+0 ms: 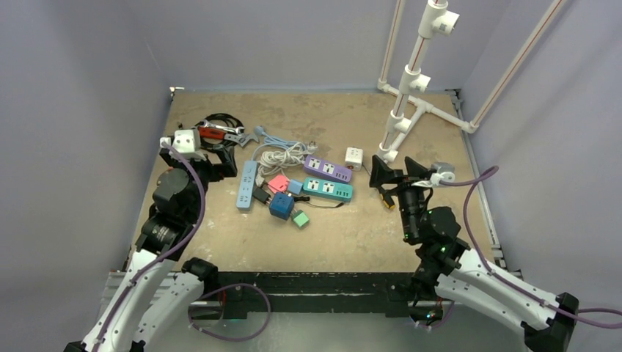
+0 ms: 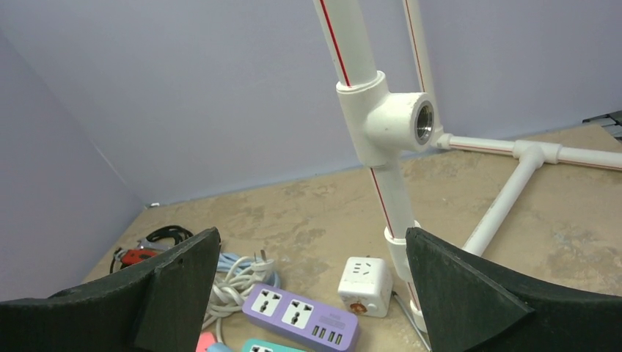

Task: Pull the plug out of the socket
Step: Reset both arms

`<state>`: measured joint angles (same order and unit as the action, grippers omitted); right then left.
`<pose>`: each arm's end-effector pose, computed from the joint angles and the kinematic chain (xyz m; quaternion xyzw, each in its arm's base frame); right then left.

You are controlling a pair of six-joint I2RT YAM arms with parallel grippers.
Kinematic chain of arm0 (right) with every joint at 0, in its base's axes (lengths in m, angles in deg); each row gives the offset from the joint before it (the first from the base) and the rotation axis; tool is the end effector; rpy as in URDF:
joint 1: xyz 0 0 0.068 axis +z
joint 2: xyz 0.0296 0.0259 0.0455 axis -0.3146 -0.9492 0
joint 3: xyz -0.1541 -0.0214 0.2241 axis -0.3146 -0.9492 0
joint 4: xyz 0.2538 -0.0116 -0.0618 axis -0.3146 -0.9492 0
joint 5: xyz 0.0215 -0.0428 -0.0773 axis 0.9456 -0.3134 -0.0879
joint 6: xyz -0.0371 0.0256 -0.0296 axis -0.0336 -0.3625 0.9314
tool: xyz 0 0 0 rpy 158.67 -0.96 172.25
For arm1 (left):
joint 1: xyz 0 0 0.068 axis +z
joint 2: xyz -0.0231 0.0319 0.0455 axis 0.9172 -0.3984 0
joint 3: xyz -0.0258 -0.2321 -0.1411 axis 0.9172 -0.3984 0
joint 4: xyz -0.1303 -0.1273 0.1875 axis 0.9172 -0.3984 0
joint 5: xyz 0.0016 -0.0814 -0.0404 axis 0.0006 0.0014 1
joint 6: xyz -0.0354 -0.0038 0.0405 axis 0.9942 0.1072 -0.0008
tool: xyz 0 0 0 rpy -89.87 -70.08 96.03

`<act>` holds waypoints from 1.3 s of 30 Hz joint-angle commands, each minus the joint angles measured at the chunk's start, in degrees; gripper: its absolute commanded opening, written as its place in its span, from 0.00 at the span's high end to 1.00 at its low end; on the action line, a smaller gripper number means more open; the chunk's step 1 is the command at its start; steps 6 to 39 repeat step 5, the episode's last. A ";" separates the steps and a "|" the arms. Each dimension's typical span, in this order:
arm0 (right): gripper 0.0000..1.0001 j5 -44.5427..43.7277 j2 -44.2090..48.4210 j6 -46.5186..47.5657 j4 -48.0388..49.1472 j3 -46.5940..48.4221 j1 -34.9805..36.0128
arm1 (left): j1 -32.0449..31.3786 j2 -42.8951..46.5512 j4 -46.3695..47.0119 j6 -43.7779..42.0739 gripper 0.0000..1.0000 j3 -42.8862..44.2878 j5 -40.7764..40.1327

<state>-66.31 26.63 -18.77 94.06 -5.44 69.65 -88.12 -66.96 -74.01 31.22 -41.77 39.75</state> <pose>0.1060 0.0919 0.3163 0.0974 0.6079 0.1781 0.7677 0.1364 -0.0406 0.3579 -0.0594 0.7208 -0.0682 0.6872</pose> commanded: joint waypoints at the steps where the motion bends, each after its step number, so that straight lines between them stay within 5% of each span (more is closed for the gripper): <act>1: 0.01 -0.94 -0.66 0.75 1.33 0.45 -0.16 | 0.13 -0.42 1.13 -1.24 0.03 0.15 0.20; 39: 0.01 -2.33 -0.71 1.32 2.39 -0.33 -0.16 | 0.16 -0.85 0.78 -1.21 0.02 0.90 0.10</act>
